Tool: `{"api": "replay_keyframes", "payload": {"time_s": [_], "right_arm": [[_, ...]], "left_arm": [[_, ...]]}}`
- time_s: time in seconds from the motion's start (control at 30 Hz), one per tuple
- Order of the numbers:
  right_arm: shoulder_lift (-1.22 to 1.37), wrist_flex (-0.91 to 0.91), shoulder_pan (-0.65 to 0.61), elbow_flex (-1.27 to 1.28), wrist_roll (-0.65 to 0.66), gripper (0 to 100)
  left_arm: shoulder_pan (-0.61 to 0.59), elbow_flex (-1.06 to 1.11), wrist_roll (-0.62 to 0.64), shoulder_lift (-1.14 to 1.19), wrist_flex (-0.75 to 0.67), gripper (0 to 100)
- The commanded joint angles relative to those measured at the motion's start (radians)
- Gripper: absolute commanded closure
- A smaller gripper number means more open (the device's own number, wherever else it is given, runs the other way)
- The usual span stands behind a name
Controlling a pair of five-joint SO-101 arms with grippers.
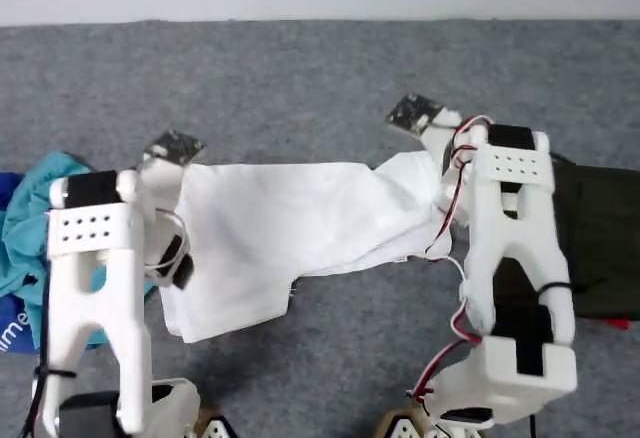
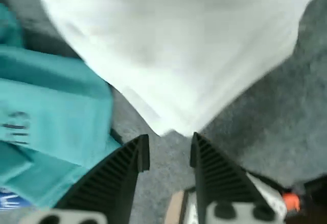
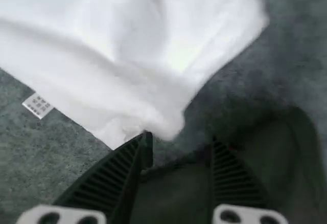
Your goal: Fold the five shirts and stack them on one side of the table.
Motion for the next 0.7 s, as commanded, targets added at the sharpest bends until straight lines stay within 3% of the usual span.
{"api": "replay_keyframes", "payload": {"time_s": [0.0,0.23,0.43,0.6,0.67], "right_arm": [[-0.096,0.008,-0.001,-0.081,-0.044,82.6],[-0.117,-0.028,-0.01,-0.15,-0.173,82.7],[-0.001,-0.245,-0.042,-0.149,-0.456,83.6],[0.174,-0.39,-0.087,-0.155,-0.473,98.7],[0.234,-0.45,-0.094,-0.155,-0.474,98.0]], "left_arm": [[-0.006,-0.117,0.029,-0.049,0.026,85],[-0.006,-0.291,0.155,0.086,-0.094,86],[0.031,-0.397,0.198,0.351,-0.235,94],[0.106,-0.541,0.196,0.598,-0.244,99],[0.118,-0.613,0.196,0.694,-0.244,99]]}}
